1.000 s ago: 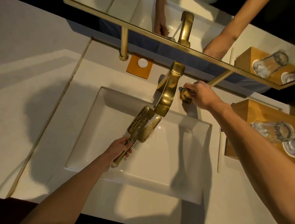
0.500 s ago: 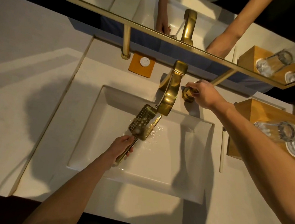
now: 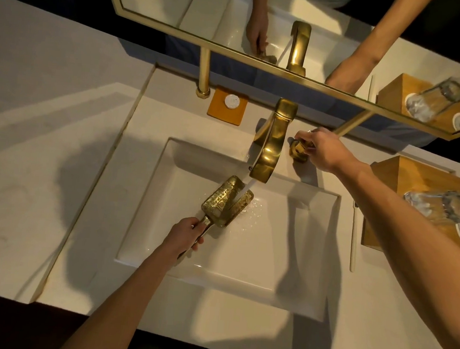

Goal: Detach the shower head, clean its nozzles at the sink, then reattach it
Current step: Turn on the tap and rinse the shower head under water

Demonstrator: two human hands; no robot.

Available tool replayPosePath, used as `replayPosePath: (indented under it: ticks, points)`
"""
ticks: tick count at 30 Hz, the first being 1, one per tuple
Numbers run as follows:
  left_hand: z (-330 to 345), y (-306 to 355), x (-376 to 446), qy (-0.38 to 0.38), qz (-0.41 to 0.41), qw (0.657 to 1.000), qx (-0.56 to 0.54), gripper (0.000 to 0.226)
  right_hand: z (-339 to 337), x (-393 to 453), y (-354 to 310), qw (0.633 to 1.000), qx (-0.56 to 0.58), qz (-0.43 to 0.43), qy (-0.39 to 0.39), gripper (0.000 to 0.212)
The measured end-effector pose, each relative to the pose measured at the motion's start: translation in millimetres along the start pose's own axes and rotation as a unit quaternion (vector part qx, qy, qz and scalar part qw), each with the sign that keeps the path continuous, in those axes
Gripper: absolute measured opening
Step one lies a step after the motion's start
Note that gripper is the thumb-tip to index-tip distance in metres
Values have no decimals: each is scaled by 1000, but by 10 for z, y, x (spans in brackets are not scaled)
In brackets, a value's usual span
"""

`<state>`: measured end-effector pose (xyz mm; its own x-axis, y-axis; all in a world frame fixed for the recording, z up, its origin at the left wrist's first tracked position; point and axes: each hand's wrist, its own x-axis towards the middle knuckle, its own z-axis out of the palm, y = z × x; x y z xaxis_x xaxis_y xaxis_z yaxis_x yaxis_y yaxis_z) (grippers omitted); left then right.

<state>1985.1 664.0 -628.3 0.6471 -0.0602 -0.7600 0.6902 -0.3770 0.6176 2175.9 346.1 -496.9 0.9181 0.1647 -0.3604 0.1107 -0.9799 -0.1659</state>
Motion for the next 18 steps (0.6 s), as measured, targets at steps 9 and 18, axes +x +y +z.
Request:
replayPosePath:
  ticks: [9,18]
  points:
    - [-59,-45,-71,-84,-23,988,-126,17,-12,3,-9,1000,0,3,-8,54]
    - [-94,121,-7,-41,-86,990,-100,17,-18,1,-8,1000,-3,-13,-1,51]
